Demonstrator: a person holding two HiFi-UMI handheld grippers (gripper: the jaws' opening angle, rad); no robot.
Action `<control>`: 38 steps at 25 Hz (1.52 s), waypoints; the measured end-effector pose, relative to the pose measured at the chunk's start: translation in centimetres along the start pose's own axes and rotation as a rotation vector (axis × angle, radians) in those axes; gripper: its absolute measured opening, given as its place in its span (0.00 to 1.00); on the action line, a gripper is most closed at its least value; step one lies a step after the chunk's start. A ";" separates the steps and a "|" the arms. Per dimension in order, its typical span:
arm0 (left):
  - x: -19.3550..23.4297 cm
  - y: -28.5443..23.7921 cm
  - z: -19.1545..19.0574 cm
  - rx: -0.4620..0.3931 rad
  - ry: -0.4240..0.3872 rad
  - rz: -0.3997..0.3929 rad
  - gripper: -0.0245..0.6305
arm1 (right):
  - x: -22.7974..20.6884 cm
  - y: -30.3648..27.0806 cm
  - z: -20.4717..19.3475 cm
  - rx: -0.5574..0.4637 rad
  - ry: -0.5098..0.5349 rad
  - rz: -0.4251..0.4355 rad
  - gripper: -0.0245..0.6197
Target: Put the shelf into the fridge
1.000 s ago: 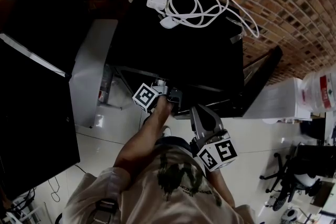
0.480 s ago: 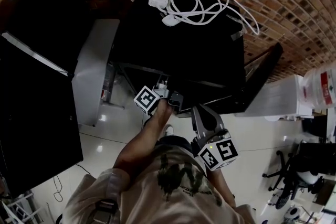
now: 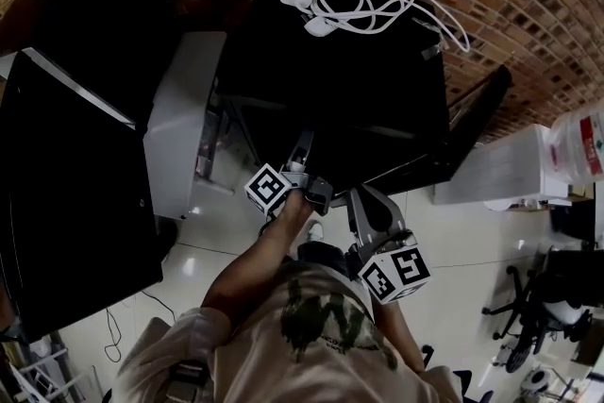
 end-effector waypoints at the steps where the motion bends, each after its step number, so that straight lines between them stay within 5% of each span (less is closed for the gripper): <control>1: -0.2 0.5 0.0 0.007 -0.001 0.000 0.28 | 0.3 0.1 -0.1 -0.003 -0.001 -0.001 0.04; 12: -5.3 6.3 0.8 0.076 0.004 -0.076 0.27 | 4.8 0.7 -2.0 -0.023 -0.012 -0.018 0.04; 22: -11.3 10.5 1.0 0.147 -0.133 -0.163 0.08 | 8.0 2.1 -2.2 -0.035 -0.007 -0.032 0.04; 28: -14.1 12.6 0.2 0.178 -0.263 -0.217 0.04 | 9.1 3.6 -1.5 -0.058 0.017 -0.014 0.04; 31: -15.5 13.8 -0.2 0.200 -0.405 -0.210 0.04 | 9.6 4.7 -1.5 -0.069 0.031 -0.001 0.04; 38: -18.8 18.1 -4.6 0.246 -0.561 -0.254 0.04 | 10.8 10.0 -2.1 -0.089 0.057 0.018 0.04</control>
Point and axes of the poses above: the fingertips, and each gripper's own axes: y backward along the fingers, x to its left, z out of its top, the point moved 6 cm from there along y, backward along the fingers, and after that the axes turned 6 degrees about -y, right-handed, at the moved point
